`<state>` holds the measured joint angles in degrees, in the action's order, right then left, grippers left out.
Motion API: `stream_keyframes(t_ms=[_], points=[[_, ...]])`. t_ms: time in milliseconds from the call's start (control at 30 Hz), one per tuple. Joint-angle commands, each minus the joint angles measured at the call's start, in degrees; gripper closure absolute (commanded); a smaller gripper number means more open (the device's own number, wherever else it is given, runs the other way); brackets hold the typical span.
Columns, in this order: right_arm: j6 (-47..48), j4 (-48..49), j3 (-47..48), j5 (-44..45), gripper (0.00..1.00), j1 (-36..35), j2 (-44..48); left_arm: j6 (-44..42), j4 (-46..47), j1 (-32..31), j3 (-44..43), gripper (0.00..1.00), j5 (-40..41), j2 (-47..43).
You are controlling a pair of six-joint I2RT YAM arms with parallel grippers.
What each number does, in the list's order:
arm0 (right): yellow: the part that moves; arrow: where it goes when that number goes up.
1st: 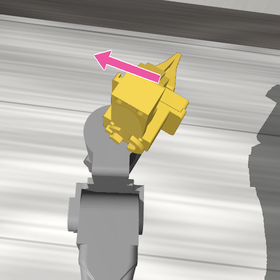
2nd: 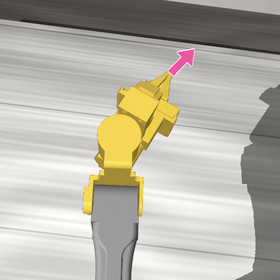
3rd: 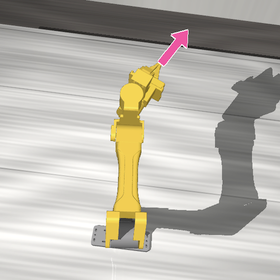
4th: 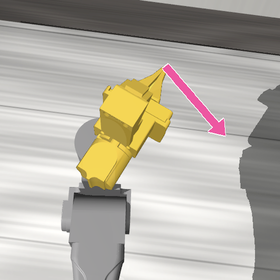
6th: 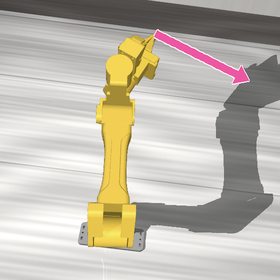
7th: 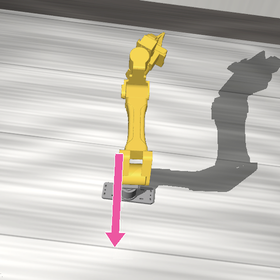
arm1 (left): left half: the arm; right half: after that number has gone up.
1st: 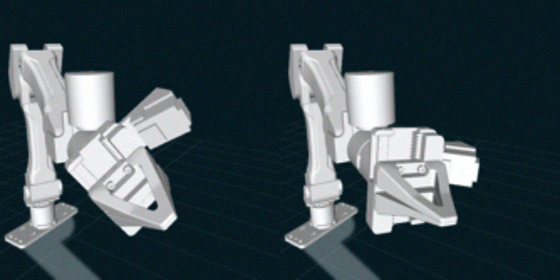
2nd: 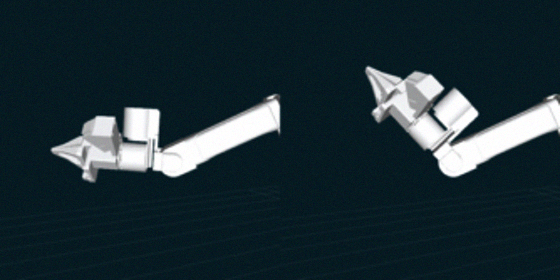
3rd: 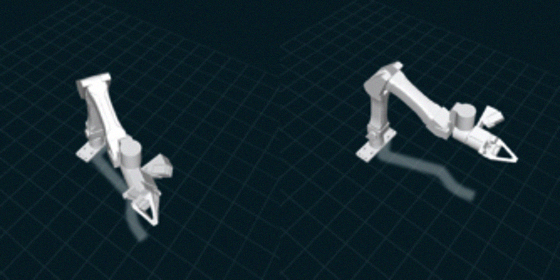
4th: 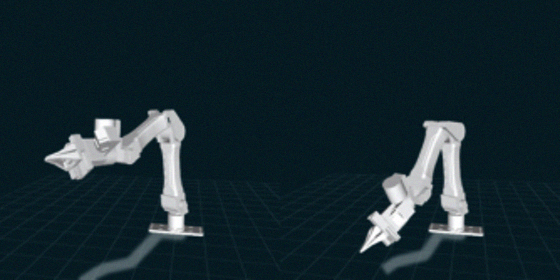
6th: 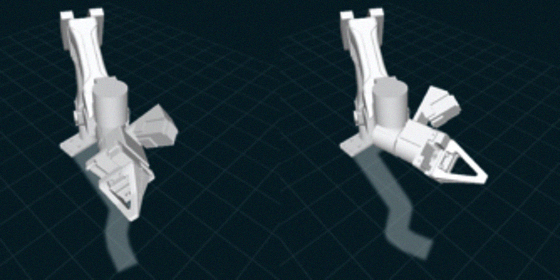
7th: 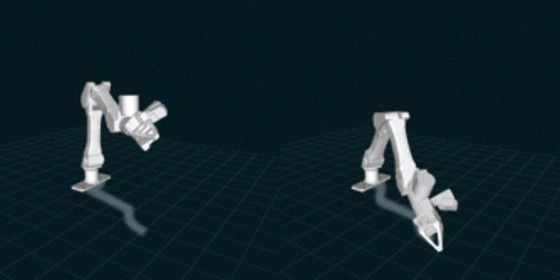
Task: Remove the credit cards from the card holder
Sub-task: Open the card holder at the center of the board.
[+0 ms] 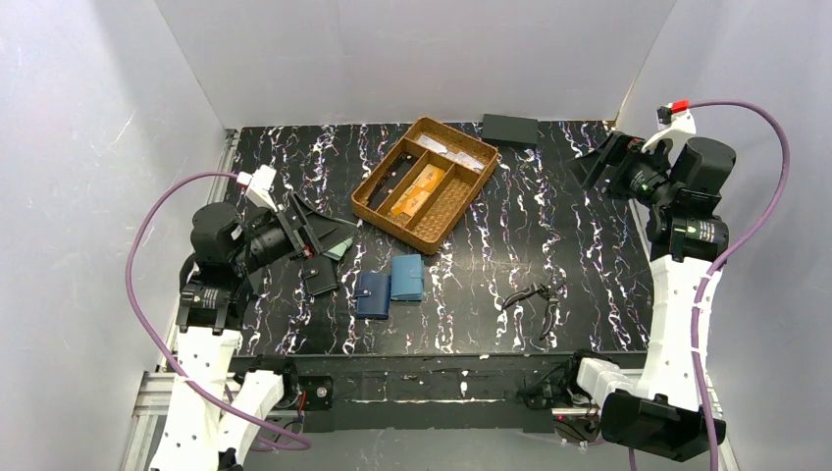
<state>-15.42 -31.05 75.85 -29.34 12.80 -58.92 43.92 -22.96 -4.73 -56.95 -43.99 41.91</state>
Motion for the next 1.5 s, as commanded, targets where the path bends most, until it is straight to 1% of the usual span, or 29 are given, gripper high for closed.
stream_keyframes(t_ms=[0,400,467,500,533,600,667,733,800,867,933,1067,1300,1467], points=[[-1.74,0.87,1.5,-0.58,0.0,0.39,-0.71,1.91,3.98,-0.19,0.41,0.01,-2.75,-0.47],[-2.2,1.9,0.25,-1.27,0.0,0.38,-0.85,0.65,3.02,-0.19,1.72,0.01,-3.33,-0.74],[0.97,3.42,-1.48,-2.51,0.0,0.37,-0.58,0.01,2.13,-0.3,1.59,0.01,-2.74,-0.34],[4.06,4.47,-2.97,-5.11,0.0,0.36,-0.25,-0.7,1.6,-0.99,1.55,0.01,-2.29,0.05],[7.91,5.65,-4.57,-9.31,0.0,0.38,0.14,-1.9,0.66,-2.4,1.34,0.01,-1.22,0.47],[15.66,5.85,-7.77,-17.2,0.0,0.3,0.26,-5.66,-2.93,-8.24,0.1,0.01,4.36,2.15],[20.13,3.16,-8.51,-18.75,0.0,0.03,-0.44,-9.8,-7.85,-16.69,-1.99,0.01,13.44,4.84],[26.56,-2.47,-7.57,-19.16,0.0,-0.43,-2.0,-12.21,-11.63,-24.23,-3.79,0.01,21.01,8.27],[33.79,-9.09,-6.34,-20.56,0.0,-0.7,-3.87,-13.02,-13.25,-28.22,-4.76,0.01,24.99,11.17],[40.95,-15.97,-5.62,-23.2,0.0,-0.88,-5.25,-13.07,-13.34,-30.33,-5.64,0.01,27.45,13.37],[44.25,-18.12,-6.22,-23.54,0.0,-0.91,-5.62,-13.51,-13.87,-31.65,-6.93,0.01,29.66,15.13],[46.02,-17.06,-8.82,-23.69,0.0,-1.0,-5.25,-14.21,-15.02,-33.65,-8.51,0.01,33.39,17.78],[49.24,-17.51,-10.78,-24.57,0.0,-1.14,-6.48,-14.06,-16.3,-35.7,-8.65,0.01,37.42,21.37],[50.57,-17.64,-12.61,-25.34,0.0,-1.28,-7.8,-11.76,-16.33,-37.74,-8.44,0.01,40.58,24.74]])
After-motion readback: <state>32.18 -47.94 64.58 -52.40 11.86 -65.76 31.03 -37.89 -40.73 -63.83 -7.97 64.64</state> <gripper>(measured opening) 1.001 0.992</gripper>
